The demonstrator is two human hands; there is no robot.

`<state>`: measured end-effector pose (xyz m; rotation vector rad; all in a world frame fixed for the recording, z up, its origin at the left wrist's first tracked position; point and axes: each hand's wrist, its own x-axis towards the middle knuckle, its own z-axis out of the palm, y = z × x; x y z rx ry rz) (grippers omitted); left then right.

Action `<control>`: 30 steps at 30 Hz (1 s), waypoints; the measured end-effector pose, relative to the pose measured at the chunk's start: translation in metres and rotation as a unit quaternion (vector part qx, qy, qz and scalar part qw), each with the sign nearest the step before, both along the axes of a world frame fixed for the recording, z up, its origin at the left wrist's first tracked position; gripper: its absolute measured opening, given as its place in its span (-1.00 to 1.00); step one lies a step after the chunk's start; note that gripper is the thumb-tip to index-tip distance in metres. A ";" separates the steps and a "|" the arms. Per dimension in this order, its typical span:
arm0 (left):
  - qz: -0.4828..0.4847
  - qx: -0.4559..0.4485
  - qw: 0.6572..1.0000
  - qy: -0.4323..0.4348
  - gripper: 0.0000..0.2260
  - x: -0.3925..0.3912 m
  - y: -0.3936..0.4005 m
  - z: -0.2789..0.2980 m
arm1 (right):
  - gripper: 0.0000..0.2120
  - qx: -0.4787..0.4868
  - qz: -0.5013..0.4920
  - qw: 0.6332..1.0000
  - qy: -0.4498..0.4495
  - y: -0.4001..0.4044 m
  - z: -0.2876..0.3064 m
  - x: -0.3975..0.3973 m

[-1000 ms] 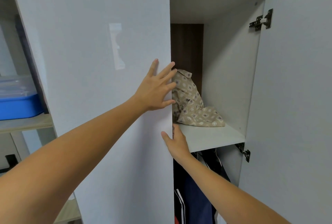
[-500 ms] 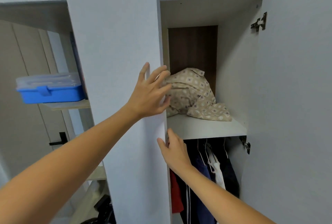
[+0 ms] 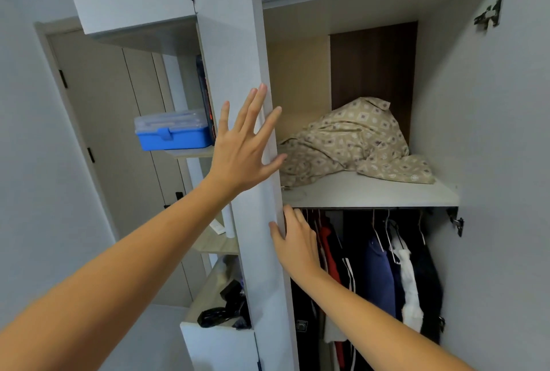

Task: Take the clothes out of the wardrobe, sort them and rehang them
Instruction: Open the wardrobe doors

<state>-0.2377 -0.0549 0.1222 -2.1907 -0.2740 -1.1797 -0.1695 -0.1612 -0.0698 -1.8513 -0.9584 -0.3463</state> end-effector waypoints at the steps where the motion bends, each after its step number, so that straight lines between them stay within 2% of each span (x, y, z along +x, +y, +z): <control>1: -0.005 -0.001 1.000 0.001 -0.22 -0.007 0.002 0.000 | -0.67 0.003 0.007 1.000 0.003 0.003 -0.001 -0.004; 8: -0.060 -0.039 0.997 -0.007 -0.31 -0.050 0.020 -0.005 | -0.51 0.023 0.014 0.999 0.018 0.025 -0.005 -0.050; 16: -0.113 -0.083 0.990 -0.028 -0.27 -0.107 0.070 -0.012 | -0.37 -0.008 -0.002 1.000 -0.020 0.073 -0.001 -0.122; 30: -0.083 -0.118 0.990 -0.009 -0.26 -0.171 0.138 -0.011 | -0.34 -0.024 -0.042 0.999 -0.012 0.151 0.003 -0.196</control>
